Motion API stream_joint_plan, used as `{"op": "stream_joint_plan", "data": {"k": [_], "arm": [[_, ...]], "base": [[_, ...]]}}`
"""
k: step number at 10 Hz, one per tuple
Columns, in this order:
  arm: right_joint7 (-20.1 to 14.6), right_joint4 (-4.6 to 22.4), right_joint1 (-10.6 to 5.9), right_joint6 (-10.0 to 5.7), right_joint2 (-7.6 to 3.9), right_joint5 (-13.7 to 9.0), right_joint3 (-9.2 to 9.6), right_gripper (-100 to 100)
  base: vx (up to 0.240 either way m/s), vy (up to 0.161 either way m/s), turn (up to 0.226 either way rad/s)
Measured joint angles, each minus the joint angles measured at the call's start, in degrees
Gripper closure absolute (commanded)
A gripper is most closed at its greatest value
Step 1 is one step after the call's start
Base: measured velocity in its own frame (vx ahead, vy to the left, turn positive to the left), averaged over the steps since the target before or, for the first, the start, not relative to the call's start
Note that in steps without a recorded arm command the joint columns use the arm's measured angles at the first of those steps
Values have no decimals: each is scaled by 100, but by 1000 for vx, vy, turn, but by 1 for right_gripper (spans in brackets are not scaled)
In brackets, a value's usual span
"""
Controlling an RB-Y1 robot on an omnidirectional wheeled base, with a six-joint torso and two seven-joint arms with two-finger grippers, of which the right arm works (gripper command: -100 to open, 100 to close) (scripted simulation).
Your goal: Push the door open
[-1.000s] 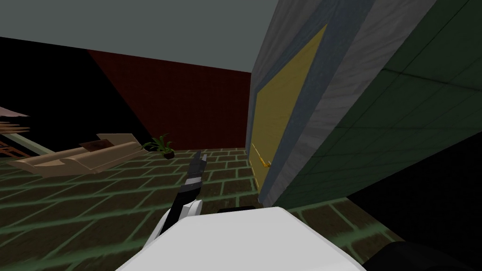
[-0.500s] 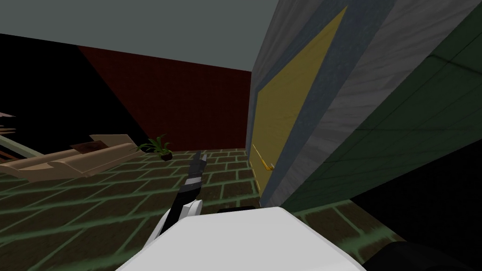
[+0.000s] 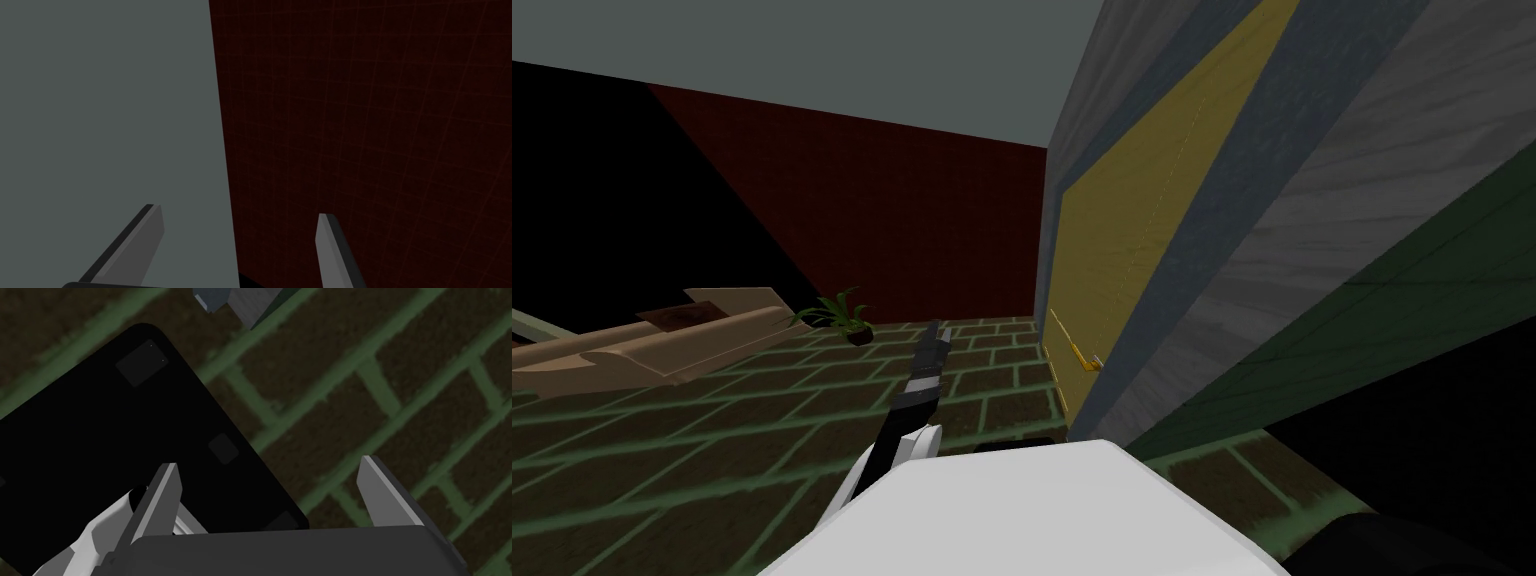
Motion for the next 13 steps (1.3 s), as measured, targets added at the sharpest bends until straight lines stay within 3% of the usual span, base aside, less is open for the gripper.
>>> {"op": "stream_joint_plan", "data": {"k": [13], "arm": [[32, 559, 12, -292, -118, -1707, 335, -100]], "base": [[95, 23, -16]]}}
